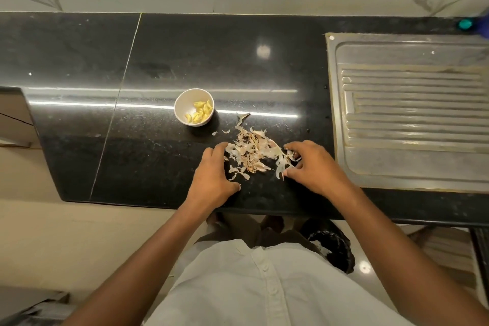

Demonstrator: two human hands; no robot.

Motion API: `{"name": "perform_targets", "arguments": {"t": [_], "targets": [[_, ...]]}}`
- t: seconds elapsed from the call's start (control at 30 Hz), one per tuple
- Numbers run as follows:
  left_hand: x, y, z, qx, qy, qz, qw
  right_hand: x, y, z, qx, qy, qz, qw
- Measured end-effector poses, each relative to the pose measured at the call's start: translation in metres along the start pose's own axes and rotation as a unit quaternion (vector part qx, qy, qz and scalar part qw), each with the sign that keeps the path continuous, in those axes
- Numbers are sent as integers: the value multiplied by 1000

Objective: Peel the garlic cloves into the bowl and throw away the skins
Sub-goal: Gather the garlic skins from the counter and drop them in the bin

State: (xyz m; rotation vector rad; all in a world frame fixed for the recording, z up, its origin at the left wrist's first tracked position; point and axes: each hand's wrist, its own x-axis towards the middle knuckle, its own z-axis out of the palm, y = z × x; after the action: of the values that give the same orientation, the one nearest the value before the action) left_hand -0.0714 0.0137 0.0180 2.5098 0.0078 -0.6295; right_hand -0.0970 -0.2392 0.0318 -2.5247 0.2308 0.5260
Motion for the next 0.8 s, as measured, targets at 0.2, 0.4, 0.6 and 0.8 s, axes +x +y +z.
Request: {"name": "perform_targets", "arguments": {"t": [0.2,0.4,0.6,0.8], "targets": [[7,15,1,-88,40,9,995,14,-26,2,46,50,-33,997],[16,13,-13,-80,111,36,990,28,-37,-18,118,26,-43,992],[22,2,-17,-27,46,26,998,41,-38,-18,39,-32,-33,998],[32,17,-17,8,19,79,997,42,-59,12,-49,-14,-82,995]]}}
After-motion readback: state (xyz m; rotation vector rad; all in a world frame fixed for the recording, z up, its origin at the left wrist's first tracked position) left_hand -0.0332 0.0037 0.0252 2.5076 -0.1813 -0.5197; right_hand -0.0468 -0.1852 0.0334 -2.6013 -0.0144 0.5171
